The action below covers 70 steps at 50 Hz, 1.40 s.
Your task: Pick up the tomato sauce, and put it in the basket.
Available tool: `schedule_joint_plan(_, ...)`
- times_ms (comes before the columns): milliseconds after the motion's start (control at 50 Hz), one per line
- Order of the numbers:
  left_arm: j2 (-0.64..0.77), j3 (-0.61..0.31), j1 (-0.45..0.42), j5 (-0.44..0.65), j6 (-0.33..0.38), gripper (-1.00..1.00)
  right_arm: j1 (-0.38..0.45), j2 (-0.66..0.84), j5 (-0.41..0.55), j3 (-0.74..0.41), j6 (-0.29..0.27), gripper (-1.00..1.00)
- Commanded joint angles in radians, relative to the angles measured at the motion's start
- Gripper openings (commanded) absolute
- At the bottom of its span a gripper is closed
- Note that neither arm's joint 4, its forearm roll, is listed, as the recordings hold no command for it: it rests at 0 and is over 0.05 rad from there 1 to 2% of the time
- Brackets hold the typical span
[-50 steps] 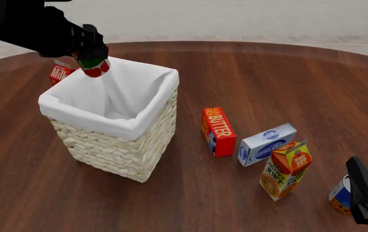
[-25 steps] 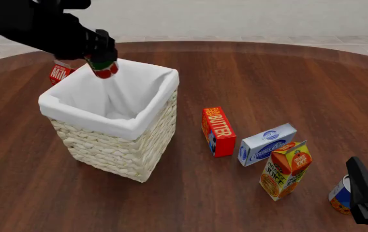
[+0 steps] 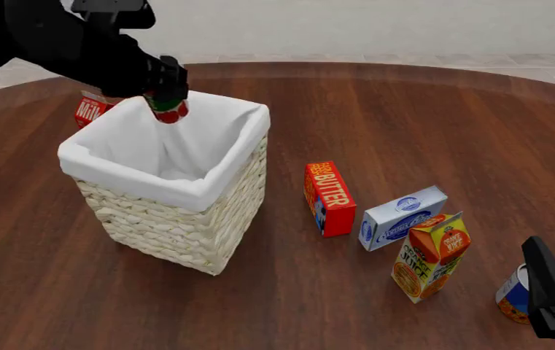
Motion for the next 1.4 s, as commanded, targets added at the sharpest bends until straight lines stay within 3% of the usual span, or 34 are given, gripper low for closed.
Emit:
schedule_joint_plan(20, 0.033, 0.008, 0.0, -0.032, 0.01, -1.0, 0.0, 0.001, 0.001, 0.0, 0.004, 1.0)
schedule_joint_plan(660, 0.052, 0.118, 0.024, -0.104, 0.025, -1.0, 0.0, 0.001, 0.001, 0.0, 0.004, 1.0)
schedule_joint_plan(1400, 0.104, 0.161, 0.036, -0.156, 0.047, -1.0, 0.0, 0.001, 0.001, 0.0, 0.004, 1.0)
